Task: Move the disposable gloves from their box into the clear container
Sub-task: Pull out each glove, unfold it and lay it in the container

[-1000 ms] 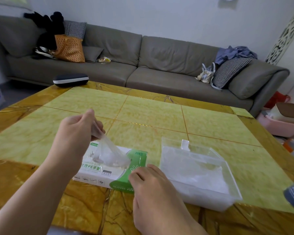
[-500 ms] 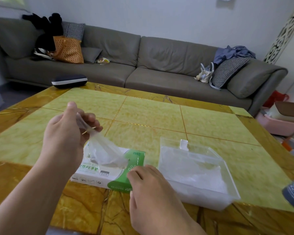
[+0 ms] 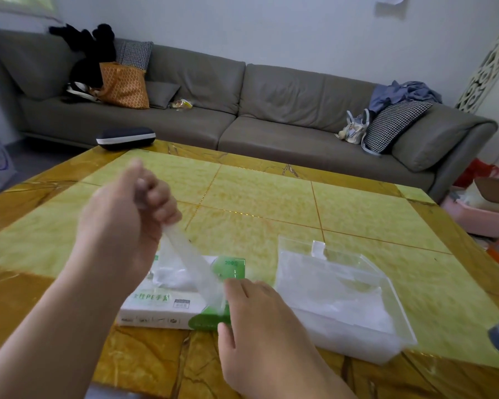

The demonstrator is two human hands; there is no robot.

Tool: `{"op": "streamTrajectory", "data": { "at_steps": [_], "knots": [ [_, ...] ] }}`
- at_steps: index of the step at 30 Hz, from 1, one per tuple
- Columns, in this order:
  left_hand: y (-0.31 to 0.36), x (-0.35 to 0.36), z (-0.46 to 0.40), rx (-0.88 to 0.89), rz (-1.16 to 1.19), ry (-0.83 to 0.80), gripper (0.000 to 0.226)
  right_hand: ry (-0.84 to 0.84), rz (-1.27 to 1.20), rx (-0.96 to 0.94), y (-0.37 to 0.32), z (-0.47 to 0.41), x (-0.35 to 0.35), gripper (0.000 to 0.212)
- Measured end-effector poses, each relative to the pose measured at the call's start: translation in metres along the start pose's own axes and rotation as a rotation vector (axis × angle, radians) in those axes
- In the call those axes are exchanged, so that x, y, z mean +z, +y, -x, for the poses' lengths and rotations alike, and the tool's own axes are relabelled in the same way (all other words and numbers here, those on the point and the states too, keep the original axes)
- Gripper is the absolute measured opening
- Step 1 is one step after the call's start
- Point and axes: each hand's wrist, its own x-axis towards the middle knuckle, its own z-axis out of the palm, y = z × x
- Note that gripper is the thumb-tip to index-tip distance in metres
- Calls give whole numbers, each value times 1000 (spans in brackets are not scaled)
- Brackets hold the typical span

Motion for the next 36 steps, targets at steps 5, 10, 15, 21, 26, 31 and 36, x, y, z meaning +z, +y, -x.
{"op": "streamTrajectory", "data": {
  "at_steps": [5, 10, 15, 21, 26, 31, 36],
  "knots": [
    [-25, 19, 18, -147, -211, -102, 43, 45, -253, 81, -2, -4, 2, 82],
    [-36, 45, 40, -248, -167, -324, 43, 181, -352, 66, 1, -18, 2, 22],
    [-31, 13, 22, -109, -868, -274, 27, 382, -723, 173, 13, -17, -8, 25],
    [-46, -5, 23, -170, -1319, -447, 39, 439, -1151, 275, 50, -12, -42, 12],
    [-44, 39, 39, -564, -395, -491, 89, 316, -1401, 189, 65, -2, -53, 10],
    [-62, 46, 48, -459, -337, -419, 58, 105, -1416, 113, 77, 9, -59, 10],
    [-60, 38, 41, -369, -383, -259, 59, 142, -1340, 136, 101, 21, -75, 24]
  ]
}}
